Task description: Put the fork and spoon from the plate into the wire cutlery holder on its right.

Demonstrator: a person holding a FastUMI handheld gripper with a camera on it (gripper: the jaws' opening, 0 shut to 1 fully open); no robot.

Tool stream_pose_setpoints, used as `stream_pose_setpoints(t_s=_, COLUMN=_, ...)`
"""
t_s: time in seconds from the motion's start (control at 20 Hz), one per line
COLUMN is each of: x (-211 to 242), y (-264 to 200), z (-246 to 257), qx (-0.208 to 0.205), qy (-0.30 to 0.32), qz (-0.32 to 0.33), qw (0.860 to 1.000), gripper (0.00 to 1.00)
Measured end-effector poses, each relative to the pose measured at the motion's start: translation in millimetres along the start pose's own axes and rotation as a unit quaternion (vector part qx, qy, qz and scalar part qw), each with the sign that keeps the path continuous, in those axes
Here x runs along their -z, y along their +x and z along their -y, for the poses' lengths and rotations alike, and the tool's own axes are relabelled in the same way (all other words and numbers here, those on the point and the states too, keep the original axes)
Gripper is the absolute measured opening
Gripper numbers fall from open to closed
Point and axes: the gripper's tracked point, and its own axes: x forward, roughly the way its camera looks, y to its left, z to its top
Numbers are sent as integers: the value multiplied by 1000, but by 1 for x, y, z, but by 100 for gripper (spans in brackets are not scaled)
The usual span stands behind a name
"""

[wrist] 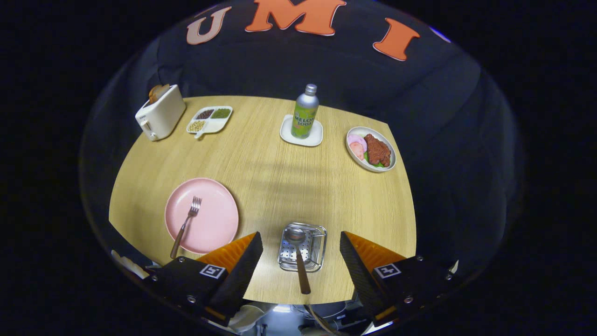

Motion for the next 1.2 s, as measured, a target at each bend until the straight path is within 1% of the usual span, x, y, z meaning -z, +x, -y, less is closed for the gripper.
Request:
stream_pose_setpoints(t_s=0.1, x=-6, y=-8, z=-17, qx=-6, qy=13, qz=32, qw=999, gripper=100)
stream_pose_setpoints(t_s=0.2, x=-9, y=-12, z=-32, qx=-5, qy=8, qz=57, qw=998, gripper=100)
stream_pose_setpoints(t_s=0.4, x=-11, y=-10, z=-77, qx=-20, qy=-1, qz=105, qw=994, gripper=100)
stream_pose_setpoints(t_s=0.55, x=-5, y=-4, z=-114, qx=-44, qy=11, qz=123, qw=991, gripper=100)
stream_pose_setpoints(t_s=0.65, x=5, y=5, z=-141, qx=-69, qy=21, qz=112, qw=991, gripper=99)
stream_pose_setpoints(t_s=0.75, x=9, y=13, z=-161, qx=-81, qy=32, qz=114, qw=990, gripper=100)
stream_pose_setpoints(t_s=0.95, x=18, y=26, z=-186, qx=-54, qy=31, qz=136, qw=989, gripper=100)
stream_pose_setpoints(t_s=1.05, x=25, y=33, z=-200, qx=-51, qy=31, qz=140, qw=988, gripper=100)
stream_pose_setpoints(t_s=1.2, x=39, y=46, z=-214, qx=-46, qy=23, qz=129, qw=990, gripper=100)
